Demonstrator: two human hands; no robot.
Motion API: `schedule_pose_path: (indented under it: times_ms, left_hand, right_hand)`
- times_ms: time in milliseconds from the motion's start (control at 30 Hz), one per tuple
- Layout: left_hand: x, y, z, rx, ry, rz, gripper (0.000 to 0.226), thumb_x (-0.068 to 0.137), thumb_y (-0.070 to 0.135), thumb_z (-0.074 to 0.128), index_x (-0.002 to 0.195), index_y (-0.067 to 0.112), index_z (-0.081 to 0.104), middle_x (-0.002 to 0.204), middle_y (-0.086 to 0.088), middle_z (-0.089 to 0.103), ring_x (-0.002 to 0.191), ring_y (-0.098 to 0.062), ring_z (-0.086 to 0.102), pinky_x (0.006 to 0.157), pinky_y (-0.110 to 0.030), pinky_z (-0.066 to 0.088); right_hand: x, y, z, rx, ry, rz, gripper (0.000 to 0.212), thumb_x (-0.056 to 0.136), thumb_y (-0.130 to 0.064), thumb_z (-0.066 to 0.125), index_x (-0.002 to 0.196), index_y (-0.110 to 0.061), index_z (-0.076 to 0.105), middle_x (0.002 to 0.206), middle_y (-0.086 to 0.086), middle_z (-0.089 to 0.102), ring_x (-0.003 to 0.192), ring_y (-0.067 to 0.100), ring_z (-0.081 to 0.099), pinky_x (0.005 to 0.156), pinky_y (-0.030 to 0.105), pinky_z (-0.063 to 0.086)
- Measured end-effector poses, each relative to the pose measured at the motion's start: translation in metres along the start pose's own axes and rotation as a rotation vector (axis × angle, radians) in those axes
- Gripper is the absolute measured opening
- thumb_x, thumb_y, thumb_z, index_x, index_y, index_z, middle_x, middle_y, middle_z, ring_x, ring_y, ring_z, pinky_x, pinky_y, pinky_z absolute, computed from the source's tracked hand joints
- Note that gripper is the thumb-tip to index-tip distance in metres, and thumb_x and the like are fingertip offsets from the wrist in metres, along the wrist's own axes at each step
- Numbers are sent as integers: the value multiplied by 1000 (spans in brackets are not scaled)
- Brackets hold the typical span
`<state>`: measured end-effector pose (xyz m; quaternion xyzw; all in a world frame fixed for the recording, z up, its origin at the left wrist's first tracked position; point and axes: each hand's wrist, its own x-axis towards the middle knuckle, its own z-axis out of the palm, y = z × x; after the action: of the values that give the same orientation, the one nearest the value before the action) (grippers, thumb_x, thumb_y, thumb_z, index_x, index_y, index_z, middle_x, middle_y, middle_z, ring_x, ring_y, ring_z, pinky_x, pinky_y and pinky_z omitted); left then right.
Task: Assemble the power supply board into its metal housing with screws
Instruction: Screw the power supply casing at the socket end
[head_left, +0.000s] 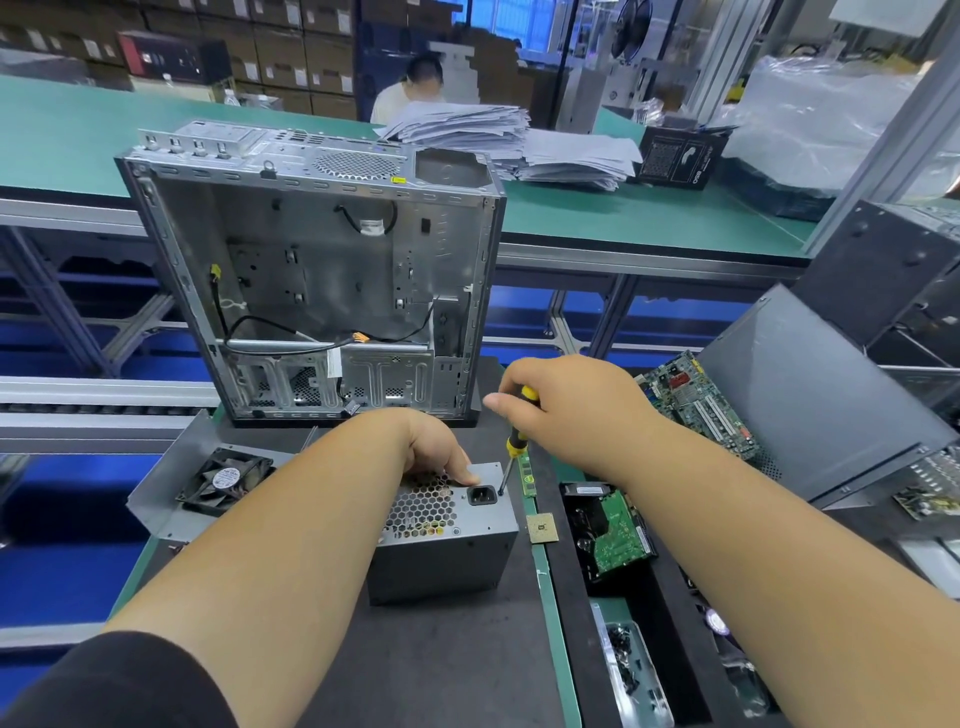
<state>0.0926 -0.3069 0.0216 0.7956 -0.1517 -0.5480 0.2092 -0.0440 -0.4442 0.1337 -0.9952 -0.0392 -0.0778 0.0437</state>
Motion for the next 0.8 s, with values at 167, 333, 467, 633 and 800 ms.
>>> schedule_pose_path:
  times_ms: [167, 333, 467, 633, 800]
  left_hand:
    - [-2, 1, 1, -7, -2, -3, 46, 99, 29, 56, 141, 12, 50, 156, -14, 35, 143, -32, 30, 117, -47, 26]
    - [-5, 1, 4, -36, 20, 3, 42, 99, 26, 56, 139, 13, 51, 156, -13, 34, 142, -30, 31, 115, -44, 28]
    - [-6, 1, 5, -38, 31, 8, 47, 100, 25, 55, 144, 12, 47, 157, -13, 32, 144, -30, 29, 117, -46, 27]
    - [-7, 2, 4, -38, 28, 11, 48, 100, 24, 55, 145, 11, 45, 157, -14, 32, 145, -31, 27, 118, -48, 25]
    - [-4, 0, 3, -56, 18, 7, 46, 99, 24, 56, 142, 12, 49, 155, -15, 36, 143, -33, 31, 118, -49, 27]
  right_hand:
    - [-1, 1, 0, 141, -9, 1, 36, 91, -34, 47, 127, -36, 51, 85, -18, 51, 74, 3, 49, 57, 26, 32]
    - [0, -2, -1, 21, -14, -1, 26, 99, -52, 43, 114, -36, 57, 74, -11, 59, 78, 14, 53, 60, 30, 39]
    - [0, -3, -1, 98, -39, -9, 25, 97, -39, 43, 117, -32, 57, 96, -14, 60, 89, 13, 55, 65, 29, 38]
    - [1, -2, 1, 82, 19, -13, 38, 99, -43, 46, 136, -35, 43, 68, -11, 49, 65, 7, 46, 52, 28, 29]
    - [2, 0, 2, 70, -24, -4, 26, 97, -47, 42, 114, -34, 57, 83, -14, 58, 80, 11, 55, 59, 29, 34]
